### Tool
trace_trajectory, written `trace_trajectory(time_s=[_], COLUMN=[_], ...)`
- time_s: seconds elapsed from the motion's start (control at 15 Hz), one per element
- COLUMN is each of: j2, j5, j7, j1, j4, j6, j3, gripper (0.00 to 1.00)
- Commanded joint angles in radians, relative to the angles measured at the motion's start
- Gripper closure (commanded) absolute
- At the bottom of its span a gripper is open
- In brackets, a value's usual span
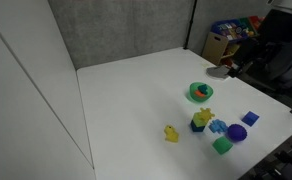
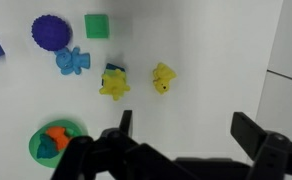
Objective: Remove the yellow toy from the green block and put it in the green bowl
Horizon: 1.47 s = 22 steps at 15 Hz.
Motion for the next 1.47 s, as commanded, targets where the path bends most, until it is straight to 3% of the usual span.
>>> trace_trajectory(time_s=[0.0,0.33,0.8,1.4], j2=[0.134,0.277,0.462,0.679], j5=[-0.034,-0.085,-0.233,-0.284], j7=[0.036,0.056,0.185,0.277], j1=[-0.018,-0.027,-0.012,0.039], j4=[0.078,0.103,0.127,0.226], j6=[-0.015,0.051,0.196,0.240], j3=[-0.007,-0.011,-0.023,-0.084], gripper=[0.00,0.00,0.00,0.00])
